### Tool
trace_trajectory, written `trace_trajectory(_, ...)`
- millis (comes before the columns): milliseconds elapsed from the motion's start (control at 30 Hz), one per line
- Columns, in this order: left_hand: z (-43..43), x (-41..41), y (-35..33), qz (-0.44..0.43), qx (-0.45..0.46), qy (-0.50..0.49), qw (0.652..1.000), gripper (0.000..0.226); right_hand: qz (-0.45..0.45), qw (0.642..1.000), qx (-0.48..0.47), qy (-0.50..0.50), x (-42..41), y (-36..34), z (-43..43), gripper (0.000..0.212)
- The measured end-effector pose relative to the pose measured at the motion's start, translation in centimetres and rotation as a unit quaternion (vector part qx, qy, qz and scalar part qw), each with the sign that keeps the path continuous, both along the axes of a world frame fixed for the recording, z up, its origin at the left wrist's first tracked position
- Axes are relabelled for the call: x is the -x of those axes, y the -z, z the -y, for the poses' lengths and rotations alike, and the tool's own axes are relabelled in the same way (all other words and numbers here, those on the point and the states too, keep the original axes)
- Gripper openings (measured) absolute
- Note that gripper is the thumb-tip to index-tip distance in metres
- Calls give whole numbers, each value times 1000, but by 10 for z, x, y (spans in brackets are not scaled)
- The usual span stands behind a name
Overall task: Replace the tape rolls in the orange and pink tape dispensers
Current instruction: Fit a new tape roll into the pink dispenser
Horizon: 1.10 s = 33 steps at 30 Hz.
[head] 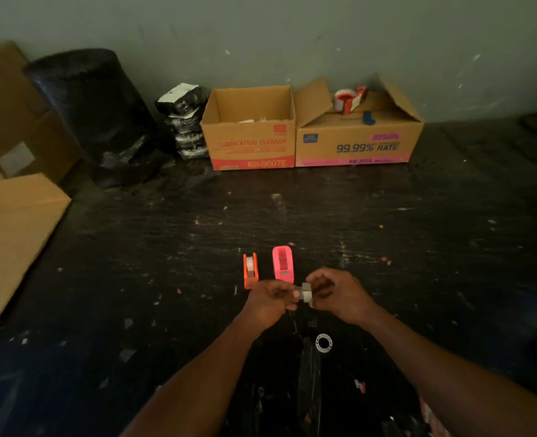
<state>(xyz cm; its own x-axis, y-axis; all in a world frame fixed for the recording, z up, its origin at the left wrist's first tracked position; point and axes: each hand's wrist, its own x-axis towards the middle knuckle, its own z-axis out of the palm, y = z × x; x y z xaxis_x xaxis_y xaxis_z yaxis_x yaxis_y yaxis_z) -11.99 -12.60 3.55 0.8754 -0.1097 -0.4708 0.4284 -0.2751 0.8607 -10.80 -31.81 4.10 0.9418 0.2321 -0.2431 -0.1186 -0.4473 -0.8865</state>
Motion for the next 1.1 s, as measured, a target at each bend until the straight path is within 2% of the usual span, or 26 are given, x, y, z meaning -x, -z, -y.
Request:
trace_trajectory(133,-12,-13,0,10,8,13,1000,23,6,1000,-15,21,-7,1,-16,47)
trace_trajectory(433,-45,-41,8,35,18,32,999,26,21,999,14,39,-29,11,-50,39)
trace_trajectory(700,-52,-73,16,-18,56,-11,998,24,19,999,2,38,-62,7,-62,34)
trace_trajectory(900,-46,-107,34,-12,32,-36,999,13,7,999,1,46,-95,26,-60,39)
trace_trajectory(1100,-46,-130,45,-51,43,-32,997,14,6,999,13,40,-114,39,-60,44)
